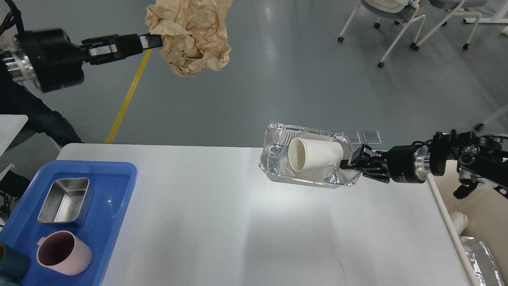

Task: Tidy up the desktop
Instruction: 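Lift the brown paper and place it into the foil tray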

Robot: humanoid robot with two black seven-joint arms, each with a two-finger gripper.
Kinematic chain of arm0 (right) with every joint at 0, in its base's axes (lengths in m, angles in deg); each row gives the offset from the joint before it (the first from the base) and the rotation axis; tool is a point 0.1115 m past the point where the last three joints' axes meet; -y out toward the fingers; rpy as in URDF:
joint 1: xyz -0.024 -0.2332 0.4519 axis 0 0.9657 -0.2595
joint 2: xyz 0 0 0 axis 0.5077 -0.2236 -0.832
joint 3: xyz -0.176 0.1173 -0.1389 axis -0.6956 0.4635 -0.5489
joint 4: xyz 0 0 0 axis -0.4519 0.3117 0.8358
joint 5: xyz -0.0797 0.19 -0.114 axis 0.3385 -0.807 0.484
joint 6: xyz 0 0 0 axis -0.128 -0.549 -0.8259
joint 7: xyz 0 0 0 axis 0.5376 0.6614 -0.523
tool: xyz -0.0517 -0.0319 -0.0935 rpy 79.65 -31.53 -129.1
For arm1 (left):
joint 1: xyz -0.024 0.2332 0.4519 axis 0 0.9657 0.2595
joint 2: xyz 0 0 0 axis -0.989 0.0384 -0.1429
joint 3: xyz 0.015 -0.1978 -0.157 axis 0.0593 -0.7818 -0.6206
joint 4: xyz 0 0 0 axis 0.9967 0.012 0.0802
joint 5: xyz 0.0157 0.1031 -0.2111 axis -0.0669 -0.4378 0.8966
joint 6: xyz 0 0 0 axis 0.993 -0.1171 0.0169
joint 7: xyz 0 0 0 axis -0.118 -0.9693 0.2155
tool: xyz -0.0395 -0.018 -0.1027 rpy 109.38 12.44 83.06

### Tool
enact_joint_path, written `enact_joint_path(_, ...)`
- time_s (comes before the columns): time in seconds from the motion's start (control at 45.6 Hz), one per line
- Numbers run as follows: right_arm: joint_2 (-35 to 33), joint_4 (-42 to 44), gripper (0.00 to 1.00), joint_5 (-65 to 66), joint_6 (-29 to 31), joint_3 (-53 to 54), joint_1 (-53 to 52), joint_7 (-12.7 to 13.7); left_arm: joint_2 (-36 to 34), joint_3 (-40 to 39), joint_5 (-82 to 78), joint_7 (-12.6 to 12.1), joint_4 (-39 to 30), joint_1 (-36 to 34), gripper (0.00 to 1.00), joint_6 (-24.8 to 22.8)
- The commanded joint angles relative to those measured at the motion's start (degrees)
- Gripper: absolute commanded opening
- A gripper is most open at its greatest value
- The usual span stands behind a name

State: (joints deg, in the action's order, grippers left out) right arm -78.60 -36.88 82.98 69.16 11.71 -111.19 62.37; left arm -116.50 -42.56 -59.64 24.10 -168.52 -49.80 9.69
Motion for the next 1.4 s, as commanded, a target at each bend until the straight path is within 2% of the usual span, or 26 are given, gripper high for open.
enact_joint_path(0.0,0.86,-0.28,0.0,0.03,0.31,-0.38,0.01,0.0,9.7,6.23,-1.01,-3.2,2.08,-6.81,0.01,-1.47)
enact_joint_path(0.066,0.86,-0.98,0.0,0.03,0.32,-0.64,0.01,0.0,13.3,10.53,-1.19,-4.16,3.75,-9.8,0.01,-1.3)
enact_joint_path(0.154,0.86,-1.42,0.0,0.03,0.32,-1.61,0.01,0.0,18.31,14.41,-1.89,-4.17,5.86,-12.44,0.01,-1.38)
enact_joint_path(0.483,0.86,-1.69,0.0,0.21,0.23,-2.31,0.01,0.0,27.19,20.04,-4.18,-4.26,8.15,-10.87,0.02,-1.91)
enact_joint_path(0.856,0.95,-1.07,0.0,0.21,0.05,-2.22,-0.25,0.17,26.85,23.2,-4.53,-4.52,7.1,-7.7,0.02,-5.86)
enact_joint_path(0.987,0.51,-1.16,0.0,0.21,0.05,-2.22,-0.25,0.17,26.67,25.93,-5.94,-4.61,7.01,-7.09,0.03,-5.86)
enact_joint_path(1.382,0.24,-1.6,0.0,0.21,0.05,-1.35,-0.25,0.08,28.25,25.49,-9.8,-4.69,7.97,-2.61,0.03,-4.46)
